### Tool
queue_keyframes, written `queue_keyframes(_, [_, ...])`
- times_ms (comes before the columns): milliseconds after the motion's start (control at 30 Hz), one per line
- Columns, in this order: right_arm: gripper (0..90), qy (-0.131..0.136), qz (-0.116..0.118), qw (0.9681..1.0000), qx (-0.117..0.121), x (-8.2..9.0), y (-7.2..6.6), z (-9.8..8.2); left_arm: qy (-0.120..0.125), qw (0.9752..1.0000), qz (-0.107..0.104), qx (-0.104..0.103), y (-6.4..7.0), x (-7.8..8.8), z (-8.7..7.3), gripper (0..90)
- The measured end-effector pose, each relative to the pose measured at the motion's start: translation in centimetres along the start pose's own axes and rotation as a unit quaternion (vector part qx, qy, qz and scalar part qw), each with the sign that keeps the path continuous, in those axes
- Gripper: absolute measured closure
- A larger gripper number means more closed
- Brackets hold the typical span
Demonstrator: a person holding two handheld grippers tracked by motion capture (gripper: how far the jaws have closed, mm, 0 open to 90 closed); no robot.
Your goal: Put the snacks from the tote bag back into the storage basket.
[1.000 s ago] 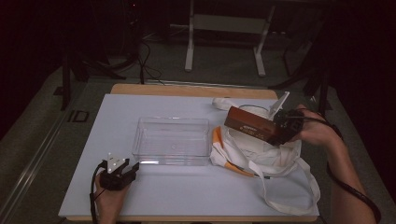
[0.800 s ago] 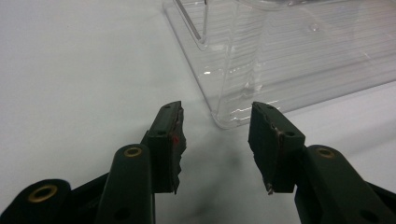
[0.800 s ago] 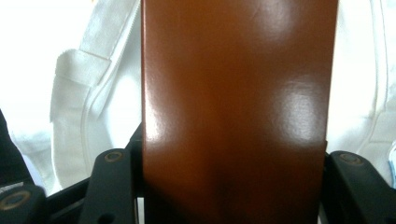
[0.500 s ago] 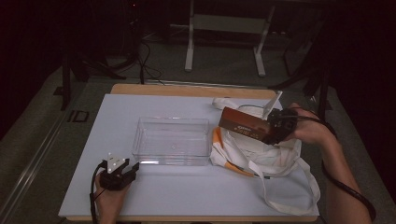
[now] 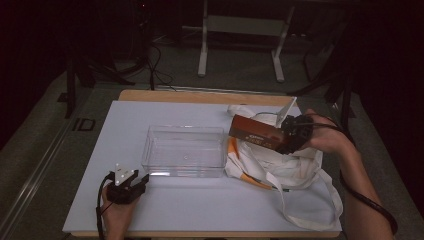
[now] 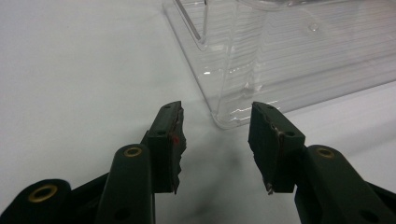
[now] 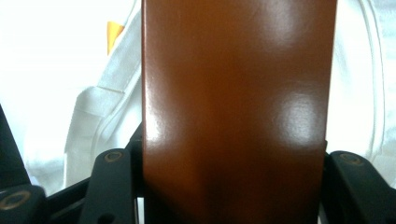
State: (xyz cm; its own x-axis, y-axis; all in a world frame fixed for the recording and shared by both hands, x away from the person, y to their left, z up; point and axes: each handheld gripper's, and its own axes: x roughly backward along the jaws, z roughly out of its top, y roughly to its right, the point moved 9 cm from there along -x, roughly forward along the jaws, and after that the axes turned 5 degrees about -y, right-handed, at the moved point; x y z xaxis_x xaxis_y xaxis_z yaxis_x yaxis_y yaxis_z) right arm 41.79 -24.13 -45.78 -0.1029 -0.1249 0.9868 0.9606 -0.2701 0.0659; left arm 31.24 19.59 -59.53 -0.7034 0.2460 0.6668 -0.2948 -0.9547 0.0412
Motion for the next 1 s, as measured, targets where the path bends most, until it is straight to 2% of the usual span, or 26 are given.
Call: queue_keyframes(1000, [43.1, 0.012, 0.009, 0.9992, 0.037, -0.1, -1.2, 3.9, 0.0, 1.0, -0.001, 0.0, 0.0, 0.0, 0.0, 55.2])
